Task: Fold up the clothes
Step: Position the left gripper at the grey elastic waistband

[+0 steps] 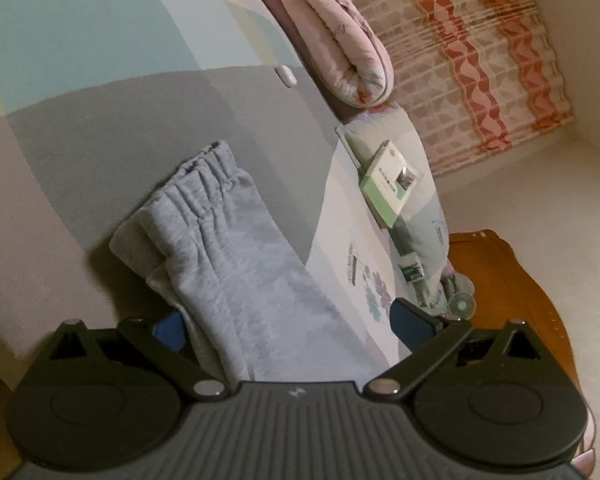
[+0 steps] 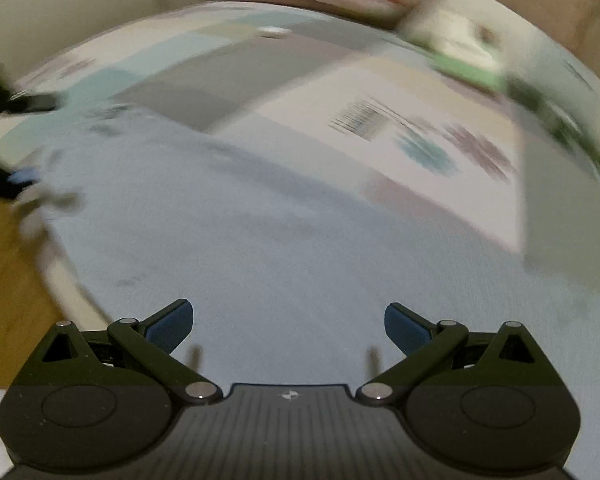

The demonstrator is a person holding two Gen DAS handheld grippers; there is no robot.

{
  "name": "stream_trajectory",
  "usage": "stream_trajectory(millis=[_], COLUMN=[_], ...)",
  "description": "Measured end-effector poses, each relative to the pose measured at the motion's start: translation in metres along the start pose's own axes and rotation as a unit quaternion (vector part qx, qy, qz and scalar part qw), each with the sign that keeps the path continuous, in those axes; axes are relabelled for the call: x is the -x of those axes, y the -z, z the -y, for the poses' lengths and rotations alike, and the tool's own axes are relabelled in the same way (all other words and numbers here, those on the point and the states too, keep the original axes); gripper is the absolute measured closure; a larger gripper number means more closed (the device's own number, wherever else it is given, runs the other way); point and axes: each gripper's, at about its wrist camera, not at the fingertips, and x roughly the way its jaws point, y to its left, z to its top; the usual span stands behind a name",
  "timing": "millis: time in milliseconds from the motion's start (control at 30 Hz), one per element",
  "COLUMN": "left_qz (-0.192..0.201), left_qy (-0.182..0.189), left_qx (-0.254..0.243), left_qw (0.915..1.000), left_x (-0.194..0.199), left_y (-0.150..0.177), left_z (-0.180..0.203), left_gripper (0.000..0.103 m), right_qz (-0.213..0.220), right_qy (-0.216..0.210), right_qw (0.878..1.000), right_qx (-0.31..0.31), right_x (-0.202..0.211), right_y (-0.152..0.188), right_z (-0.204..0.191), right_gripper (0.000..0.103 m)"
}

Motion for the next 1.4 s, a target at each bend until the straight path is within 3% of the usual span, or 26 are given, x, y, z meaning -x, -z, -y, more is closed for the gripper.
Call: stream_trajectory(millis=[133, 300, 367, 467, 633, 767, 1200, 1400], left_qz=[-0.007, -0.017, -0.019, -0.02, -0.026, -0.039, 0.027, 0.043], left_qy=[0.016, 0.024, 0.026, 0.027, 0.015, 0.023, 0.035, 0.034], left_qx=[0.01, 0.009, 0.01, 0.01, 0.023, 0.049, 0.077, 0.032], left_qw=[0.9998, 0.9995, 0.9994, 0.9994, 0.9993, 0.9978, 0.996, 0.998], left_x=[0.0, 0.002, 0.003, 0.003, 0.002, 0.0, -0.021, -0.022], left_y=[-0.004, -0.007, -0.008, -0.007, -0.002, 0.005, -0.009, -0.003], left_z=[-0.001, 0.002, 0.002, 0.001, -0.007, -0.014, -0.023, -0.023], left_gripper=[0.004, 0.003, 0.003, 0.003, 0.003, 0.003, 0.003, 0.006], right_qz=[0.015, 0.012, -0.003, -0.004, 0.038, 0.066, 0.062, 0.044], right_qy=[-0.045, -0.089, -0.093, -0.063, -0.014, -0.002, -0.025, -0.063], right_qw=[0.994, 0.985, 0.983, 0.982, 0.987, 0.989, 0.99, 0.993], right_qx=[0.097, 0.145, 0.158, 0.177, 0.156, 0.132, 0.123, 0.088], right_x=[-0.018, -0.05, -0.065, -0.08, -0.071, -0.058, -0.051, -0.044], right_y=[-0.047, -0.076, -0.078, -0.075, -0.079, -0.082, -0.079, -0.066], right_z=[-0.06, -0.119, -0.136, -0.15, -0.146, -0.138, -0.13, -0.12], right_gripper=[0.0, 0.0, 0.0, 0.0, 0.0, 0.0, 0.0, 0.0])
